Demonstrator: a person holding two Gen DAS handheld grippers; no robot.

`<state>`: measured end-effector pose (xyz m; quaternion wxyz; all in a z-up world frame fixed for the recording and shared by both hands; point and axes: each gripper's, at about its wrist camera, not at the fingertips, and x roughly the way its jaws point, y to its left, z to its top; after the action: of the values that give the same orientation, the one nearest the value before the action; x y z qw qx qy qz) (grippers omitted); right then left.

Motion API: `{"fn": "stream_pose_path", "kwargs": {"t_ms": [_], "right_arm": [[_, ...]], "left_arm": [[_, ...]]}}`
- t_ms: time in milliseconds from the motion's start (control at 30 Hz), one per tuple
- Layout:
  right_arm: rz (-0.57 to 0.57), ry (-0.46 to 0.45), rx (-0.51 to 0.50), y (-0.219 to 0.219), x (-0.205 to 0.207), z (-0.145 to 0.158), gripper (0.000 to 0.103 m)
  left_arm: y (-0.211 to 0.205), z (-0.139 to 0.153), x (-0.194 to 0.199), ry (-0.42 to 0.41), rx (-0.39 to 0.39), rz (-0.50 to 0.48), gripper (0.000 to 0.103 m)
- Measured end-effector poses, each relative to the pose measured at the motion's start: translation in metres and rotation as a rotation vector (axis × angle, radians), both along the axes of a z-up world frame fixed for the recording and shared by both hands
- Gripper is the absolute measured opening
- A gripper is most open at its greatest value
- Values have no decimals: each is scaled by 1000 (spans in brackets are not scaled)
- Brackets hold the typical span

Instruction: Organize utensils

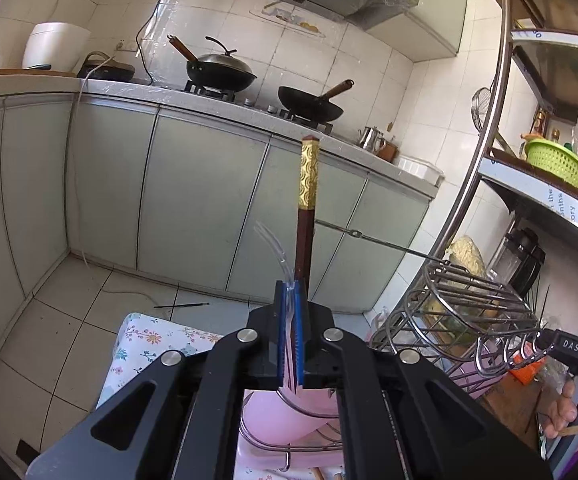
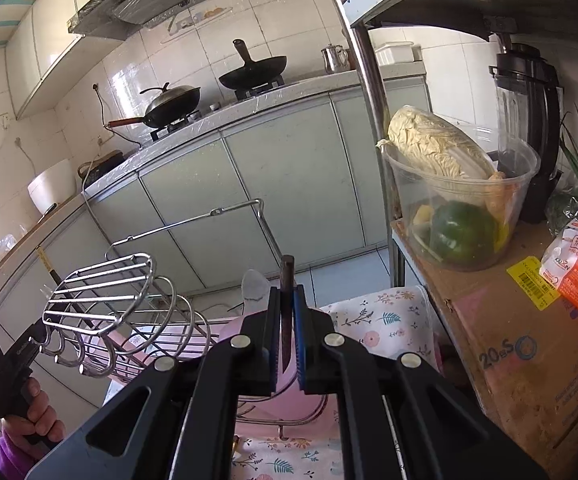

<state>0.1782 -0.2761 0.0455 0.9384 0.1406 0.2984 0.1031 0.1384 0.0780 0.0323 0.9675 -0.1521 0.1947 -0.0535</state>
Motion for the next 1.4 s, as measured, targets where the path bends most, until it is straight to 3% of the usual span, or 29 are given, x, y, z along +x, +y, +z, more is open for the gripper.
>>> {"fn": "stream_pose_path", "kwargs": {"t_ms": [167,300,400,500,900,1067,1233,1400], "right_arm": [[16,26,-18,8,1,-10,6],[31,49,0,9,0,-15,9],[15,28,12,7,-5,-12,22],[14,21,19,3,-9,-9,23],[49,25,4,5,-53,-11,24],[106,91,10,15,-69,-29,24],[154,194,52,23,-75,-53,24],[175,266,74,29,-79,-73,24]], "left_arm": [[-7,-4,-2,-10,8,1,3],[-11,-7,0,35,20,-31,18],[-8,-4,-4,25,9,-25,35],[-6,0,-6,28,-6,-28,40],[10,6,-42,48,-25,35,40],[12,0,-63,96,-17,33,40],[2,-19,-72,208,-55,-37,40],[-21,-47,-67,355,-41,-122,40]]}}
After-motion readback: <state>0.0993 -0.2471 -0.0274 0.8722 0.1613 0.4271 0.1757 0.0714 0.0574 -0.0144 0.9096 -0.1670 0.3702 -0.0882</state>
